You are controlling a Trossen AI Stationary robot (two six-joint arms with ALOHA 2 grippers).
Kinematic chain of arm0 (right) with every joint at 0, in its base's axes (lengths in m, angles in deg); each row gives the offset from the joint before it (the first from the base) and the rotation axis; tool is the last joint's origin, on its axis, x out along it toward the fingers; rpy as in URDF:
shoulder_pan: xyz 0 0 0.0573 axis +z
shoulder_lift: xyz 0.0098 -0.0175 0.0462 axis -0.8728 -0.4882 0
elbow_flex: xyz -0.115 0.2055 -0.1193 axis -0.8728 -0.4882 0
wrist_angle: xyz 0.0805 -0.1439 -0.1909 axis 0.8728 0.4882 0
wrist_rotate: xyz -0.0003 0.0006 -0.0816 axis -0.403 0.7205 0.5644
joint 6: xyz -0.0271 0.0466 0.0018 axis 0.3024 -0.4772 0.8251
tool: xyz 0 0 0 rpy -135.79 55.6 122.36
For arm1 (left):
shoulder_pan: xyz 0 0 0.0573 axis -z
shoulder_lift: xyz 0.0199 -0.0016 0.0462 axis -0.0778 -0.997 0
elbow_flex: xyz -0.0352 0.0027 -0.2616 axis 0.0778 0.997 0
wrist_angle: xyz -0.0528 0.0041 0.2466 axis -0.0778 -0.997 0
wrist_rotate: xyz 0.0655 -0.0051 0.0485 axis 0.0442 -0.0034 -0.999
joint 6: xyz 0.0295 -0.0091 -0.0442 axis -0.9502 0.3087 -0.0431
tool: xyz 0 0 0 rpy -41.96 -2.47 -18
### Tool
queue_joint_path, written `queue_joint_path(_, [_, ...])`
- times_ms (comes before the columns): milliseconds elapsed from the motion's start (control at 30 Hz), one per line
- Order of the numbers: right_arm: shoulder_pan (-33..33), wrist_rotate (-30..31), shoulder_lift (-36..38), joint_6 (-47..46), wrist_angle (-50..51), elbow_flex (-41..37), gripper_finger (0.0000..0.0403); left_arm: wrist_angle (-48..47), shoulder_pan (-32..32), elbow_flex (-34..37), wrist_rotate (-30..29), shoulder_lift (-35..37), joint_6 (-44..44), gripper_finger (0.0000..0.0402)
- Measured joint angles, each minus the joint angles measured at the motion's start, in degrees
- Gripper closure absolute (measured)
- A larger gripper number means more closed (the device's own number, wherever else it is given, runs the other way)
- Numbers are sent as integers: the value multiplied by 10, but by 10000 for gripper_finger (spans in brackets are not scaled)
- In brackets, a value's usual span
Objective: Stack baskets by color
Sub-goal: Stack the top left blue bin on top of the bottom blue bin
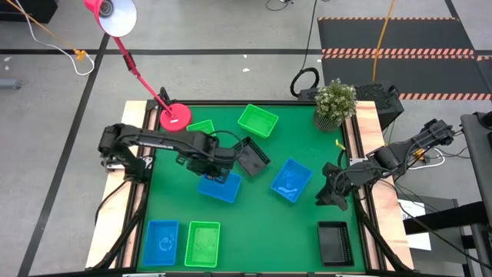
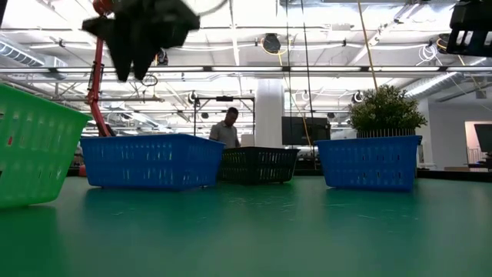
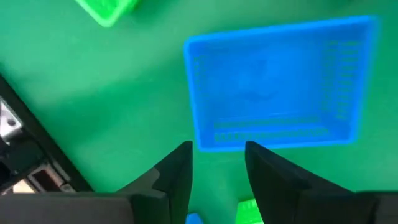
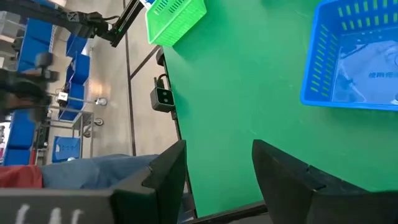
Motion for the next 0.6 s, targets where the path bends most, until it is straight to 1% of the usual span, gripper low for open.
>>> queue_joint_path(100, [0,1,0,0,-2,0,227,45,-13,45,20,1,-17,226])
queue_joint_path(200, [0,2,0,0,-5,0,227,87,-26,87,32,0,-25,194])
queue_joint_path(367, [0,2,0,24,-7,0,227,162,-48,152,38,0,-47,150])
queue_joint_path(500, [0,2,0,39,-7,0,227,192,-67,197,39,0,-59,141])
queue_joint_path(600, [0,2,0,42,-7,0,227,217,-79,220,38,0,-72,154])
